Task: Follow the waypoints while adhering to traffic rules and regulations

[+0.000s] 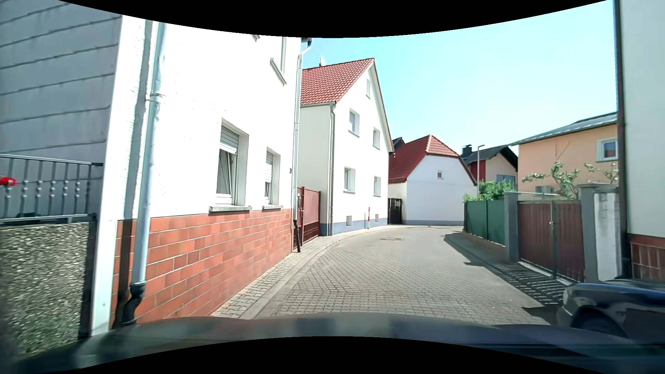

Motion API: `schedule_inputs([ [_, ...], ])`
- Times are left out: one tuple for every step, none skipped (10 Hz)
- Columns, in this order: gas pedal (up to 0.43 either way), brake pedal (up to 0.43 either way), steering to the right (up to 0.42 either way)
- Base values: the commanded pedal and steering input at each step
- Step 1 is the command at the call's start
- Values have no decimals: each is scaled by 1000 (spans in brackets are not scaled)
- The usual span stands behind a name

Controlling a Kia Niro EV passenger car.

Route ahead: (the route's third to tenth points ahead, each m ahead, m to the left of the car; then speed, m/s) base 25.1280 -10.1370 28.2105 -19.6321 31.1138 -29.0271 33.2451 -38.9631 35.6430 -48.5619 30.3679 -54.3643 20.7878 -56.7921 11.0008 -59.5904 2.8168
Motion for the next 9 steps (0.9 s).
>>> schedule_inputs([
  [0,0,58],
  [0,0,67],
  [0,0,74],
  [0,0,83],
  [0,0,89],
  [0,0,91],
  [0,0,92],
  [0,0,92],
  [0,0,92],
])
